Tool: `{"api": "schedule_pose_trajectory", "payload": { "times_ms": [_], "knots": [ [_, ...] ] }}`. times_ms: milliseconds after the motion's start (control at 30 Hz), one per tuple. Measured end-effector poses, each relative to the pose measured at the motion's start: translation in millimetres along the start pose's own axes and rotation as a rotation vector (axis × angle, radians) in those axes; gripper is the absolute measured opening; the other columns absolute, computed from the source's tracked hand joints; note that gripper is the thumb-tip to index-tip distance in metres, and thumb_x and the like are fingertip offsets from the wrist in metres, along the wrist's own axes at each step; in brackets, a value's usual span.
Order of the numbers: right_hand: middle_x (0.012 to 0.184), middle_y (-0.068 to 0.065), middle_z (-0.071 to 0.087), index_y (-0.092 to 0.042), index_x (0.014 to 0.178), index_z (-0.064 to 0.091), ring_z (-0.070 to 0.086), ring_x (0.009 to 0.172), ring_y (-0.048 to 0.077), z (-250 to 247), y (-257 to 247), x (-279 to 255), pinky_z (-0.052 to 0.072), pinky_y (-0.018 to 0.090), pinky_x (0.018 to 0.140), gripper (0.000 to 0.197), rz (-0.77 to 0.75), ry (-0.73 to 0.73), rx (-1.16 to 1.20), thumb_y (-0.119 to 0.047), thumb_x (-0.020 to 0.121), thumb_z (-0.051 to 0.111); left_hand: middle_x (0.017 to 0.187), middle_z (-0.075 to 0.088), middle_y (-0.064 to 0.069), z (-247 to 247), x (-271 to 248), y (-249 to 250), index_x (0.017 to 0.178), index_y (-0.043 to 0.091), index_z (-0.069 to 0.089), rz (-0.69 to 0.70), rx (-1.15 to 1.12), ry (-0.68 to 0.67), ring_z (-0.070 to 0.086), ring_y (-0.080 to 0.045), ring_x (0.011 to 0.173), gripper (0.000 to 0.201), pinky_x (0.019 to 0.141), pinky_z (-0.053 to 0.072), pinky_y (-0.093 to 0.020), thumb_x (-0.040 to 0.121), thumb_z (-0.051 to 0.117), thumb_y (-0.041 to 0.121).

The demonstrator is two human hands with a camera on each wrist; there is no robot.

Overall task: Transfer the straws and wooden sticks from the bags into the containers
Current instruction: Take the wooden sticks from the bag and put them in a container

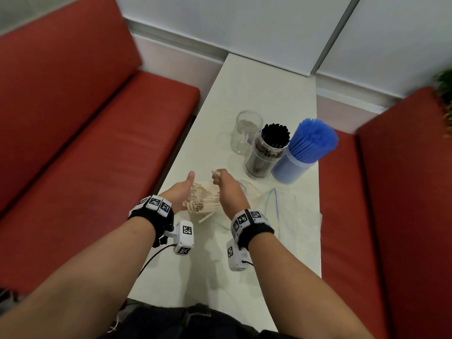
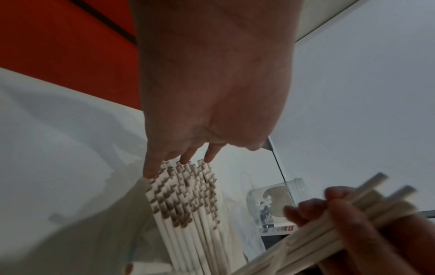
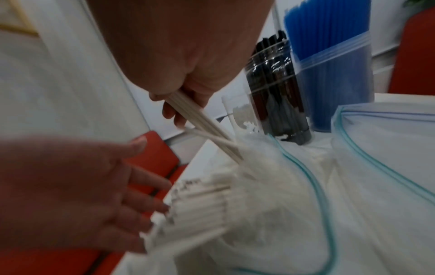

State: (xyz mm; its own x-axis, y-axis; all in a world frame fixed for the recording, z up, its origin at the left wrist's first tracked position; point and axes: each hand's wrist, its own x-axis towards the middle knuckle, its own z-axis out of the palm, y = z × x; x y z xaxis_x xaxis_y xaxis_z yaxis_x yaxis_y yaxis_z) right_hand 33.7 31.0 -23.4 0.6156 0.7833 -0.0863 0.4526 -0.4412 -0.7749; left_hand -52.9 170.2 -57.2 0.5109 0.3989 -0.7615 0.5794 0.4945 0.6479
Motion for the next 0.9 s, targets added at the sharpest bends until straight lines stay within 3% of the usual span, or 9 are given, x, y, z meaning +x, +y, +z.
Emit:
{"api": "schedule_pose_trajectory", "payload": {
  "times_ms": [67, 200, 300, 400, 467, 567, 700, 800, 900],
  "knots": [
    [0.107, -0.002, 0.063, -0.027, 0.104, 0.052, 0.055, 0.09, 0.006, -11, -12, 3, 0.037, 0.025, 0.075, 0.03, 0.026, 0.072, 0.051, -0.044, 0.095, 0.03, 0.114, 0.059, -0.002, -2, -3, 0, 0.122, 0.016, 0.055, -0.009, 0.014, -0.003, 0.059, -0.021, 0.104, 0.071, 0.085, 0.052, -0.037, 0.088, 0.035, 0.075],
    [0.105, 0.007, 0.065, -0.017, 0.095, 0.05, 0.058, 0.095, 0.024, -26, -15, 7, 0.041, 0.028, 0.075, 0.015, 0.081, 0.146, 0.154, -0.015, 0.104, 0.039, 0.139, 0.048, -0.014, 0, -6, 3, 0.142, 0.007, 0.043, 0.016, 0.242, 0.078, 0.044, -0.034, 0.13, 0.08, 0.108, 0.037, -0.043, 0.094, 0.026, 0.069],
    [0.1, 0.01, 0.065, -0.015, 0.091, 0.051, 0.056, 0.089, 0.016, -38, -21, 9, 0.041, 0.032, 0.081, 0.019, 0.097, 0.212, 0.249, -0.007, 0.103, 0.038, 0.114, 0.057, -0.019, 2, -10, 9, 0.111, 0.003, 0.06, 0.329, 0.385, 0.289, 0.053, -0.031, 0.111, 0.051, 0.092, 0.038, -0.036, 0.103, 0.03, 0.044],
    [0.095, 0.007, 0.064, -0.009, 0.095, 0.056, 0.056, 0.087, 0.006, -59, -32, 15, 0.042, 0.027, 0.082, 0.021, 0.054, 0.284, 0.324, -0.008, 0.106, 0.038, 0.108, 0.068, -0.013, 3, -7, 18, 0.106, 0.003, 0.068, 0.488, 0.229, 0.435, 0.06, -0.03, 0.103, 0.031, 0.093, 0.047, -0.037, 0.098, 0.046, 0.023],
    [0.097, 0.007, 0.067, -0.004, 0.101, 0.057, 0.061, 0.098, 0.02, -76, -43, 22, 0.046, 0.032, 0.093, 0.021, -0.018, 0.329, 0.312, -0.008, 0.108, 0.038, 0.098, 0.07, -0.011, 8, -7, 27, 0.104, 0.004, 0.069, 0.502, -0.01, 0.369, 0.064, -0.027, 0.094, 0.024, 0.088, 0.054, -0.039, 0.095, 0.049, 0.016],
    [0.088, -0.001, 0.067, -0.017, 0.099, 0.055, 0.065, 0.106, 0.034, -102, -64, 31, 0.048, 0.047, 0.102, 0.021, -0.07, 0.378, 0.408, -0.008, 0.108, 0.038, 0.09, 0.067, -0.015, 21, -12, 47, 0.105, -0.001, 0.065, 0.47, -0.237, 0.211, 0.066, -0.024, 0.085, 0.023, 0.078, 0.057, -0.029, 0.097, 0.047, 0.011],
    [0.094, 0.004, 0.071, -0.027, 0.095, 0.056, 0.067, 0.107, 0.034, -121, -86, 40, 0.047, 0.059, 0.102, 0.021, -0.095, 0.408, 0.544, -0.015, 0.104, 0.041, 0.094, 0.067, -0.018, 48, -24, 70, 0.1, 0.001, 0.064, 0.318, -0.285, -0.043, 0.066, -0.028, 0.084, 0.036, 0.082, 0.057, -0.036, 0.103, 0.044, 0.032],
    [0.093, 0.007, 0.07, -0.024, 0.097, 0.055, 0.068, 0.107, 0.035, -121, -92, 41, 0.046, 0.059, 0.103, 0.021, -0.117, 0.414, 0.59, -0.011, 0.105, 0.04, 0.088, 0.069, -0.02, 62, -35, 83, 0.109, -0.008, 0.062, 0.147, -0.593, -0.316, 0.069, -0.029, 0.081, 0.059, 0.067, 0.061, -0.034, 0.102, 0.038, 0.046],
    [0.105, 0.02, 0.068, -0.023, 0.097, 0.054, 0.064, 0.111, 0.04, -122, -91, 41, 0.045, 0.06, 0.103, 0.023, -0.095, 0.388, 0.606, -0.007, 0.106, 0.039, 0.079, 0.064, -0.017, 68, -38, 94, 0.122, -0.002, 0.051, 0.059, -0.897, -0.385, 0.064, -0.022, 0.058, 0.042, 0.048, 0.054, -0.024, 0.104, 0.041, 0.034]
  ]
}}
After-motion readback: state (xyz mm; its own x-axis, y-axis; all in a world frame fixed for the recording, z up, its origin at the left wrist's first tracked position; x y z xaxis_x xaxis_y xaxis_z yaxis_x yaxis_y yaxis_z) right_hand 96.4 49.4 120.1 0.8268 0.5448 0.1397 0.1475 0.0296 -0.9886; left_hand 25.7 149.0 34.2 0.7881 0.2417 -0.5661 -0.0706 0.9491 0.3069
